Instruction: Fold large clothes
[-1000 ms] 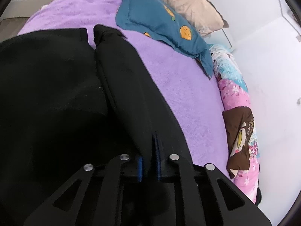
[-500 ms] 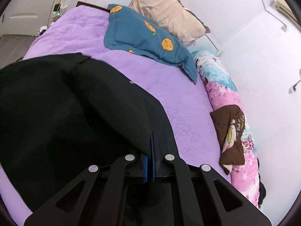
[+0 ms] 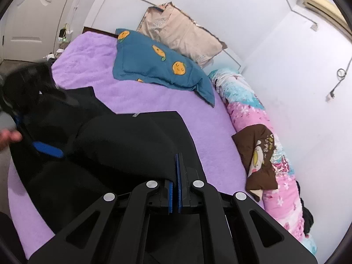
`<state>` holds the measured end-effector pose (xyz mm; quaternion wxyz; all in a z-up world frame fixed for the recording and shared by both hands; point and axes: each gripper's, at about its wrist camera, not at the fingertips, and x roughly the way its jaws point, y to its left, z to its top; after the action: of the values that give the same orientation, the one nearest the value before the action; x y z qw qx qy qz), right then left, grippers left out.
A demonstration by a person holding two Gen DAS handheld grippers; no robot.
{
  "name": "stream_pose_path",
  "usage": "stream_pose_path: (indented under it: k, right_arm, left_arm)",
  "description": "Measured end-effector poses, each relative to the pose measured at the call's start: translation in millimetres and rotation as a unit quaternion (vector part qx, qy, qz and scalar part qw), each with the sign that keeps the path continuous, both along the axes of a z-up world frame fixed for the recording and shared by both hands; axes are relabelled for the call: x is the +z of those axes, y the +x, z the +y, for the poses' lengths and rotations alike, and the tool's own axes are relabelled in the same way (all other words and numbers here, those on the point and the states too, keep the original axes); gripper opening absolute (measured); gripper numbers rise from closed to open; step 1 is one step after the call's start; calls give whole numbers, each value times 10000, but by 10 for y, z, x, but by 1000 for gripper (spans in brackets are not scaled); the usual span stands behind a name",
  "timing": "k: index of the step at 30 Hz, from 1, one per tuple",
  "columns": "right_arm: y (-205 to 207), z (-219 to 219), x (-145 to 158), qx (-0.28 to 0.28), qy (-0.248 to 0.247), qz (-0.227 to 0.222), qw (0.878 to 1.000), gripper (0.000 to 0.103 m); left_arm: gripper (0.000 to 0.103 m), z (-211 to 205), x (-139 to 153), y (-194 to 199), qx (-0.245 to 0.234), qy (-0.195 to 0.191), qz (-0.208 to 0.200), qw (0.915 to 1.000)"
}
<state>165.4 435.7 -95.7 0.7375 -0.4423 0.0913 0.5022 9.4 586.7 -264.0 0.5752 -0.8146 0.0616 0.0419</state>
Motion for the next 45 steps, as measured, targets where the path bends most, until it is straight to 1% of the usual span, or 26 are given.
stream_pose_path:
  k: [2,3,6,10,13,16,17,19,23,24,26,30,31,32,34,36,37,39,42,44,45]
  right_arm:
    - [-2,-85,116,20,71,14,10000,3]
    - [-4,-128,167,29,115,-1,9999,3]
    - [1,-228,318,29,216,-5,9998,3]
    - [42,-384,522,-20,359,-1,9994,3]
    - [74,-484,626,-68,389,-23,9992,3]
    - [91,-565,716,-88,409,-55,9991,3]
    - [98,-595,757,-99,424,-57,9990,3]
    - [94,-643,825,-119,464,-90,9988,3]
    - [90,-764,983,-133,528,-77,9985,3]
    - [88,-792,1012,-142,541,-108,9984,3]
    - [90,-854,1065,-150,544,-148,9983,3]
    - [116,-983,1120,-188,576,-152,9980,3]
    - [117,-1023,1118,-204,592,-151,9979,3]
    - [115,-1052,1118,-222,609,-143,9978,3]
    - [118,-1120,1121,-251,652,-102,9975,3]
    - [107,-1143,1135,-262,676,-96,9973,3]
    - [101,-1168,1145,-264,679,-81,9973,3]
    - [94,-1204,1153,-281,665,-128,9973,3]
    - [106,-1292,1200,-340,710,-121,9968,3]
    - [129,-1360,1220,-422,754,-117,9962,3]
    - [151,-1406,1225,-484,778,-106,9957,3]
  left_arm:
    - [97,-64,-34,89,60,-37,-122,9999]
    - [97,-99,-51,133,75,-58,-251,9996]
    - [97,-222,-87,237,75,-16,-510,9987]
    - [97,-353,-111,359,70,60,-1024,9947]
    - [97,-471,-133,482,-52,127,-1121,9936]
    - [97,-650,-240,587,-133,-3,-1157,9932]
    - [97,-742,-268,617,-120,-45,-1212,9925]
    - [97,-902,-302,767,-87,-97,-1450,9893]
    - [97,-1128,-378,1117,-9,-384,-1941,9802]
    - [97,-1162,-383,1192,113,-492,-2194,9743]
    - [97,-1189,-341,1265,263,-484,-2442,9682]
    - [97,-1099,-150,1305,524,-290,-3065,9500]
    - [97,-1081,-95,1315,515,-245,-3117,9485]
    - [97,-1063,-47,1333,470,-191,-3099,9494]
    - [97,-1055,29,1362,339,-154,-3140,9487]
    - [97,-1060,76,1441,139,-129,-3056,9520]
    - [97,-1068,45,1479,72,-158,-3044,9524]
    - [97,-1126,58,1507,20,-191,-3143,9491]
    - [96,-1170,96,1530,106,-202,-3326,9428]
    - [93,-1207,140,1467,71,-76,-3361,9418]
    - [84,-1195,219,1429,52,94,-3310,9436]
